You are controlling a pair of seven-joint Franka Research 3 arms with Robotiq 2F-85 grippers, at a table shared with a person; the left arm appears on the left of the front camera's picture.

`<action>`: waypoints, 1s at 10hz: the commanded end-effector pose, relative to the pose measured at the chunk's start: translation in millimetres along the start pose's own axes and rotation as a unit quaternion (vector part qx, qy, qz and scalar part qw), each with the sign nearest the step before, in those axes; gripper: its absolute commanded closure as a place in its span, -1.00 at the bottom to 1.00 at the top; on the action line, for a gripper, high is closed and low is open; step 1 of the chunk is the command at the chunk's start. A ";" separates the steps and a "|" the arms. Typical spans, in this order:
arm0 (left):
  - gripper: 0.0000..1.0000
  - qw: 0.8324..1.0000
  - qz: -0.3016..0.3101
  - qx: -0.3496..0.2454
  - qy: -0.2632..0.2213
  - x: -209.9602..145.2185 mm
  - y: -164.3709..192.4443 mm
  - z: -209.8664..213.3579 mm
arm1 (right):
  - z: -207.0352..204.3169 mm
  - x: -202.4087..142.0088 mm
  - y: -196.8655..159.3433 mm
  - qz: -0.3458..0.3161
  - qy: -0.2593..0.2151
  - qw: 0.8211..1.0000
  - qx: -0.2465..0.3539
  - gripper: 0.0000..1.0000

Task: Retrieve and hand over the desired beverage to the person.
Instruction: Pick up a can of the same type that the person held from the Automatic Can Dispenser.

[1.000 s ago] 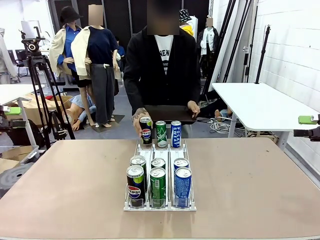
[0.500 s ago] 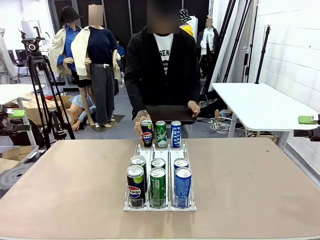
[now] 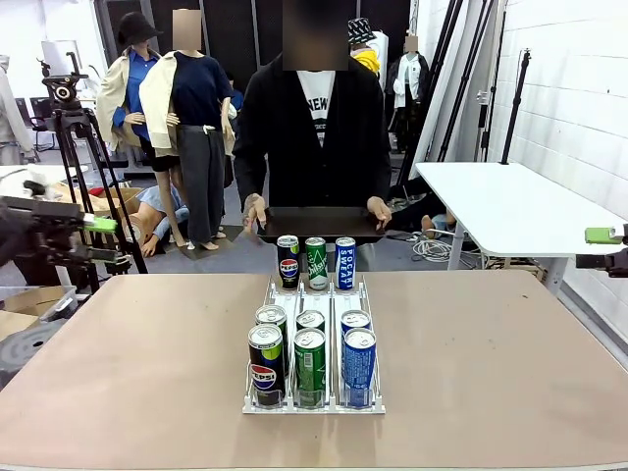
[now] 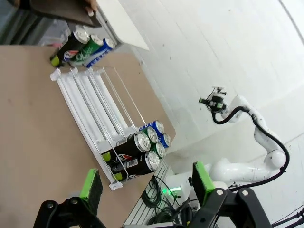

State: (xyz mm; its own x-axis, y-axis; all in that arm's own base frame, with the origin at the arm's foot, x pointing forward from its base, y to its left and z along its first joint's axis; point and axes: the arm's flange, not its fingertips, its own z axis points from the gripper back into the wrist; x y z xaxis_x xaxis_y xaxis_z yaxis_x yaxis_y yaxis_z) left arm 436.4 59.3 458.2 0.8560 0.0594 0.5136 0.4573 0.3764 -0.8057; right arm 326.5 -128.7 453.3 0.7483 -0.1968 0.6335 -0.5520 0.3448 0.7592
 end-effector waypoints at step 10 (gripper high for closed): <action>-1.00 0.979 0.036 0.079 0.183 9.4 -105.0 -142.5 | -1.9 1.7 -1.6 0.009 -0.013 1.000 0.010 -1.00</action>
State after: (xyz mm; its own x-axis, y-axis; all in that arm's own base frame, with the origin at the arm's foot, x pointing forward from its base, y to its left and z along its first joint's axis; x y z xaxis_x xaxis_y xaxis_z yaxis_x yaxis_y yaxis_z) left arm 431.7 -102.8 497.0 0.9249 -0.2096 0.3172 0.3798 0.4739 -0.7944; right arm 326.5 -128.7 453.2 0.7484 -0.1966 0.6334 -0.5517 0.3454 0.7591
